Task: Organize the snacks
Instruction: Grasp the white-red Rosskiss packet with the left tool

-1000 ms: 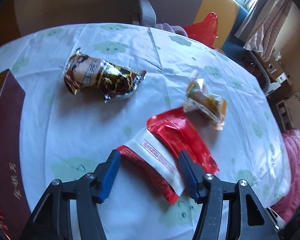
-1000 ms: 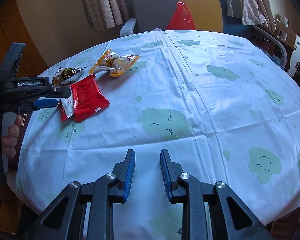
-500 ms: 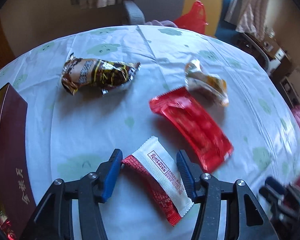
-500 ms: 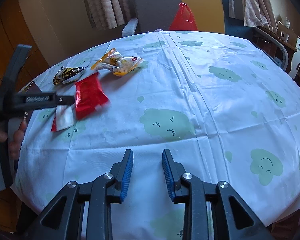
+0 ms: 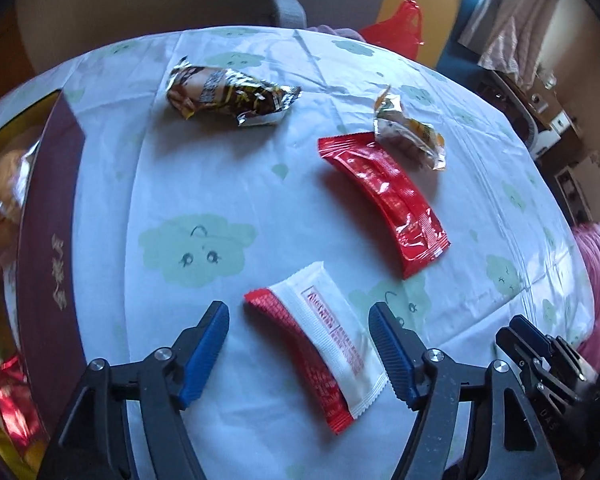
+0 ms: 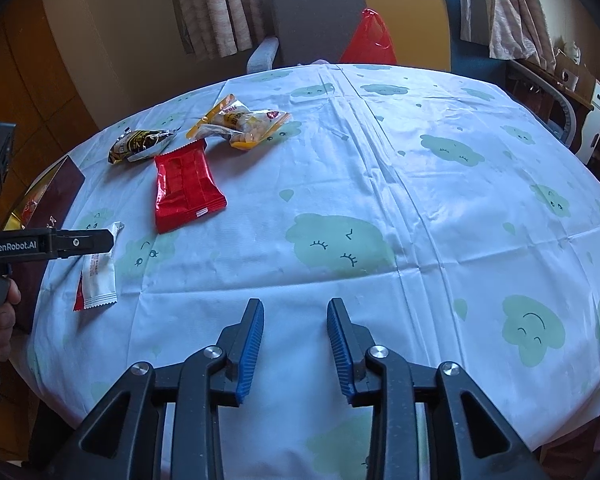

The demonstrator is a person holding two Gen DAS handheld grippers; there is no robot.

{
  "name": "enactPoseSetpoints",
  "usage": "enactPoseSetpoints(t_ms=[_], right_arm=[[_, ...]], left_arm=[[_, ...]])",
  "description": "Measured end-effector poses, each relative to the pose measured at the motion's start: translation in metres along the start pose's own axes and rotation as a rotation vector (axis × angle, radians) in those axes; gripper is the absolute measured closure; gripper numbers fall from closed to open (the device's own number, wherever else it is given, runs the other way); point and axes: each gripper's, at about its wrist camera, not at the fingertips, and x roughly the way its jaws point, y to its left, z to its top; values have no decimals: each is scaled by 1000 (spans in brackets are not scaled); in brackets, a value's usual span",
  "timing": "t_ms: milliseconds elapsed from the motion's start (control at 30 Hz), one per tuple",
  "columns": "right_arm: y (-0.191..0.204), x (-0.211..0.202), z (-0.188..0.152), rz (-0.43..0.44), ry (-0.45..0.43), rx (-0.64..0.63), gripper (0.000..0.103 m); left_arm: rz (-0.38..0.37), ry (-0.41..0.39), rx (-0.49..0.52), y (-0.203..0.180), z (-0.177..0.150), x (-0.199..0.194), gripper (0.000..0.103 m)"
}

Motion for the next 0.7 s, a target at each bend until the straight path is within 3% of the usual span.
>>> enactPoseSetpoints(t_ms=[133, 333, 367, 467, 600, 700], right_arm=[[1, 0, 0, -1, -4, -1, 68], [0, -1, -2, 3, -12, -5, 67], [0, -1, -2, 3, -13, -6, 67], [0, -1, -2, 5, -12, -9, 67], [1, -1, -1, 8, -7, -19, 67], [1, 0, 4, 33, 3, -26, 67]], left_arm=[[23, 5, 6, -7, -12, -4, 31], [73, -2, 27, -19, -3, 6, 32], [92, -4, 39, -21, -2, 8, 34], [147, -35, 137, -31, -7, 9, 61], [126, -70, 192, -25, -22, 0, 72], [103, -112, 217, -15, -35, -5, 72]])
